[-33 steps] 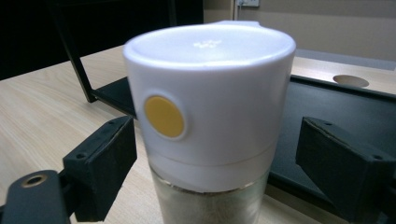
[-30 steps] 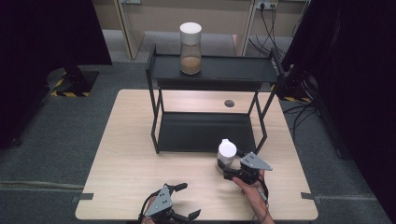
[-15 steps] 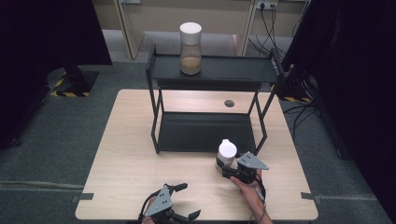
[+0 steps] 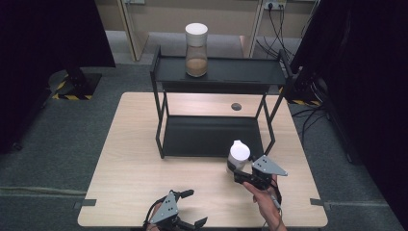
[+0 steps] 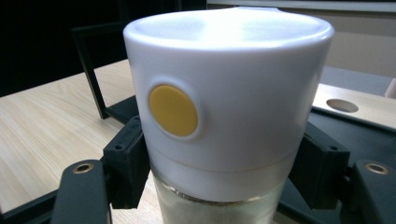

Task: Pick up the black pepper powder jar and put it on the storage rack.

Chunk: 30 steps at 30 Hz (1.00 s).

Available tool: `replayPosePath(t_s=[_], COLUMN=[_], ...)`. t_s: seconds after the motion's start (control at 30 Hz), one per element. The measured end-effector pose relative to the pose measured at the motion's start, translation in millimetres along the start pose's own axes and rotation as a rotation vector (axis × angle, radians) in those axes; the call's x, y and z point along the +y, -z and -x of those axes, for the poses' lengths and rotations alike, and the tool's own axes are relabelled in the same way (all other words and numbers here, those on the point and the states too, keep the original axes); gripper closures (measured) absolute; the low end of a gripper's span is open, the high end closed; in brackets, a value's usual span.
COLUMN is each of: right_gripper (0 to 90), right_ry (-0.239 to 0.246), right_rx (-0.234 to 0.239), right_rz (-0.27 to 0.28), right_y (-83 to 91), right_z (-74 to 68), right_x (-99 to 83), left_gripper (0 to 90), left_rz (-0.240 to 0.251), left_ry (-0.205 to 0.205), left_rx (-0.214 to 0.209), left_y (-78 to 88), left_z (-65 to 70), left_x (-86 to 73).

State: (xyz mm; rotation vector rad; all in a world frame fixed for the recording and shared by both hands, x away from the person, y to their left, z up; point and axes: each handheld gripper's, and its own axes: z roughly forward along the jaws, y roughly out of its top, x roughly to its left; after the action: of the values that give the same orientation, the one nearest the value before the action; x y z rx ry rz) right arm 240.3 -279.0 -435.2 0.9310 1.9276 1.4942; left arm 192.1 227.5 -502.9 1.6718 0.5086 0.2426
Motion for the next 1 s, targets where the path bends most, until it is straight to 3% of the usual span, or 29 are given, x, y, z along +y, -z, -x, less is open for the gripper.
replayPosePath(t_s=[0.57,1.0], right_gripper=[30.6,30.6], right_ry=[0.027,0.027], right_rx=[0.020,0.023], right_rz=[0.033,0.037], right_y=[19.4,23.7], right_z=[-9.1,-11.1], right_x=[25.1,29.4], left_gripper=[3.2,3.5], left_rz=[0.000,-0.004], left_ry=[0.004,0.009], left_rx=[-0.003,-0.007], left_y=[-0.4,-1.1], left_z=[0.3,0.5], left_x=[-0.6,-1.2])
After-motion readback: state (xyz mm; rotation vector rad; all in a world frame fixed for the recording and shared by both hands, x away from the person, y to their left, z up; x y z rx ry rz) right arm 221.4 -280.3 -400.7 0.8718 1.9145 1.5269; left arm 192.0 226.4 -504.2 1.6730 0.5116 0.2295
